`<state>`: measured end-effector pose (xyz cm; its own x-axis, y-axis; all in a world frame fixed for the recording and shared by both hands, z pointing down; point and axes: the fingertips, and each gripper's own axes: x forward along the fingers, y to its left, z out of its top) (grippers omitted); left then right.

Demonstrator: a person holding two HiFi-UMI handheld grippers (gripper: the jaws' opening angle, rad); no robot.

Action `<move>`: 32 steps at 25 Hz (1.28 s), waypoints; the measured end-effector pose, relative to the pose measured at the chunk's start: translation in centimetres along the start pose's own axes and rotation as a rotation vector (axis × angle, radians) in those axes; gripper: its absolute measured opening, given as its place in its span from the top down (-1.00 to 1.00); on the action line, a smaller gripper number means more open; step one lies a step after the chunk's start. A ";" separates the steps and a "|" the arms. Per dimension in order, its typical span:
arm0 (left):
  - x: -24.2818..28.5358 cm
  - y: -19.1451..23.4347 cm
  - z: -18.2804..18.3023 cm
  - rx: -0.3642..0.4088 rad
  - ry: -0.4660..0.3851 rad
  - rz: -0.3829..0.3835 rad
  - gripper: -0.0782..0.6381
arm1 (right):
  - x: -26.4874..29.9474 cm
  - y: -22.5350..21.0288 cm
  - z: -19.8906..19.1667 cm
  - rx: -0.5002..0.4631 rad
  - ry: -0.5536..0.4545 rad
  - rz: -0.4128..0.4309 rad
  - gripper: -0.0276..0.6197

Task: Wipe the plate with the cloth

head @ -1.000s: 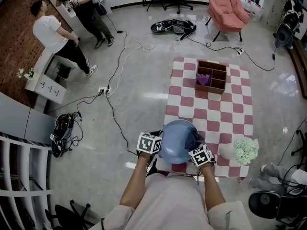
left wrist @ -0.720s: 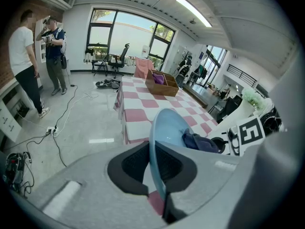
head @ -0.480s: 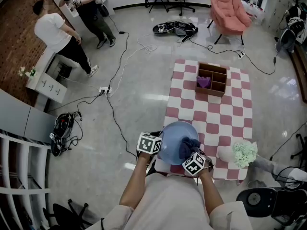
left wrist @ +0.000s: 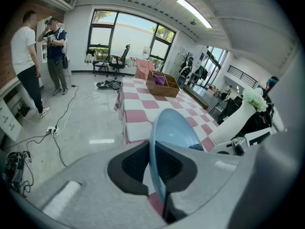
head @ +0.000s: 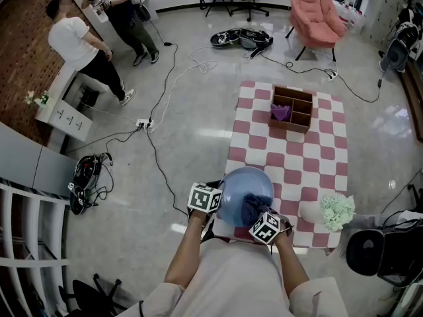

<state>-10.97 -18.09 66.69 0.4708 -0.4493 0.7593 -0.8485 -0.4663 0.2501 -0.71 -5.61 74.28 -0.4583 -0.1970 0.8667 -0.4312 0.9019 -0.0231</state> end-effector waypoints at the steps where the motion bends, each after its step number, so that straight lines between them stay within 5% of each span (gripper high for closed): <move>1: 0.0 0.0 0.0 -0.002 0.000 0.000 0.71 | 0.0 0.2 0.1 -0.006 -0.001 0.006 0.65; 14: 0.2 0.2 -0.2 -0.012 -0.006 -0.002 0.71 | 1.0 3.1 2.8 -0.009 -0.049 0.109 0.65; 24: -0.1 0.2 -0.2 -0.022 -0.006 -0.010 0.71 | 1.9 4.6 6.4 -0.163 -0.046 0.159 0.65; 32: -0.1 0.1 -0.4 -0.019 -0.002 -0.020 0.71 | 2.1 4.0 9.2 -0.193 -0.089 0.165 0.65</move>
<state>-11.22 -17.80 66.87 0.4883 -0.4418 0.7526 -0.8433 -0.4608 0.2767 -10.53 -5.94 71.47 -0.5806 -0.0663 0.8115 -0.1927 0.9796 -0.0579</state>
